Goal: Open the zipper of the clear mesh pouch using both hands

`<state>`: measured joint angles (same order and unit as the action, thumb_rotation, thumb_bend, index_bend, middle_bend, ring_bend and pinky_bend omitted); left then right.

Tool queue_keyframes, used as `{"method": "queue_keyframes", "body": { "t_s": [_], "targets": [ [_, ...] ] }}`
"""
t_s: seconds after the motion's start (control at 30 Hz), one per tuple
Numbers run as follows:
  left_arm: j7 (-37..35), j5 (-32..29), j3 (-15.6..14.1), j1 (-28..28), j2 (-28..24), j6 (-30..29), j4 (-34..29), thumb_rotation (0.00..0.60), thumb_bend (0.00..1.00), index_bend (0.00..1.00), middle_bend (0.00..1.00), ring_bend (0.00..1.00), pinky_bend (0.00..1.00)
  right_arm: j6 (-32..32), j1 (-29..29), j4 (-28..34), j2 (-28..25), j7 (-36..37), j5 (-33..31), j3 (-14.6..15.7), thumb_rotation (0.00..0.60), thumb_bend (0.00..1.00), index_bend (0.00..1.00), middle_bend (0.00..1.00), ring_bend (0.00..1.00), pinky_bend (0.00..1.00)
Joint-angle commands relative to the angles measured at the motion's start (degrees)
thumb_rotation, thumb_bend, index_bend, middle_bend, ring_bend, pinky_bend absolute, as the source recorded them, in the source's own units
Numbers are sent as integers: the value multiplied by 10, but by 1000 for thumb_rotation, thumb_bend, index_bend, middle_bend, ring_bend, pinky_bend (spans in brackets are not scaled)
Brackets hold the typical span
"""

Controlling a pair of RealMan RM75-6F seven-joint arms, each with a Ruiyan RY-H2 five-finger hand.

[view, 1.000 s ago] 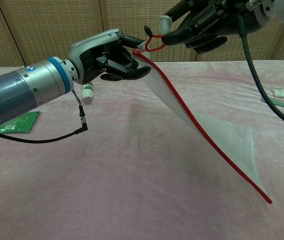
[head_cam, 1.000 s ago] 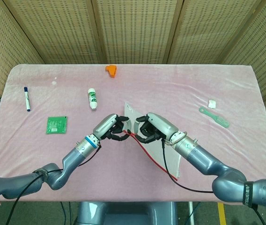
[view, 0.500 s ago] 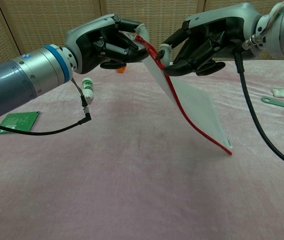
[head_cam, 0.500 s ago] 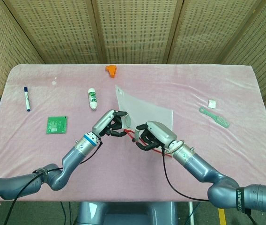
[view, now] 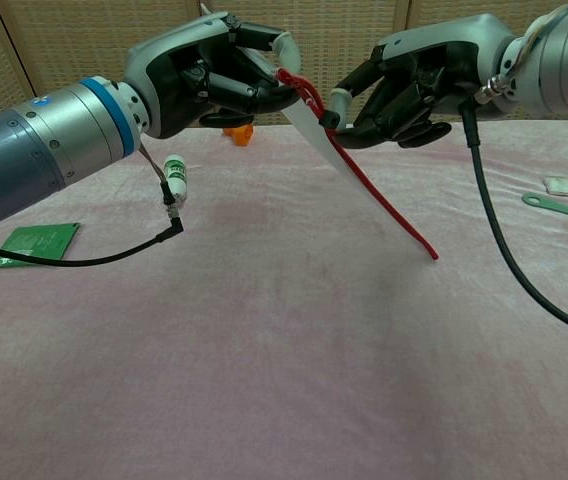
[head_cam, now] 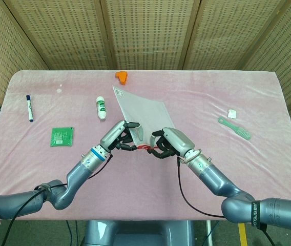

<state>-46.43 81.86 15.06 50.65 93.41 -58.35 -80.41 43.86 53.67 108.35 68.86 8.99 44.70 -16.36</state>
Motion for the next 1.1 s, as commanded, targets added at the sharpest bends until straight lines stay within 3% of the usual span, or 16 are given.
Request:
{"method": "queue_keyframes", "body": {
  "t_s": [0.03,1.1],
  "targets": [
    [2,0,1,-1,-3,-2,-4,600,777,869,1000,893,1000,4,2,-5,4,-6,-10,2,600,1000,836,981,947,1000],
    [11,-12,23,-3,-30,-8,-63,600,789,874,1000,893,1000,-7,-3,-39,15,-19,-43,-2,600,1000,837,982,951,1000]
  ]
}}
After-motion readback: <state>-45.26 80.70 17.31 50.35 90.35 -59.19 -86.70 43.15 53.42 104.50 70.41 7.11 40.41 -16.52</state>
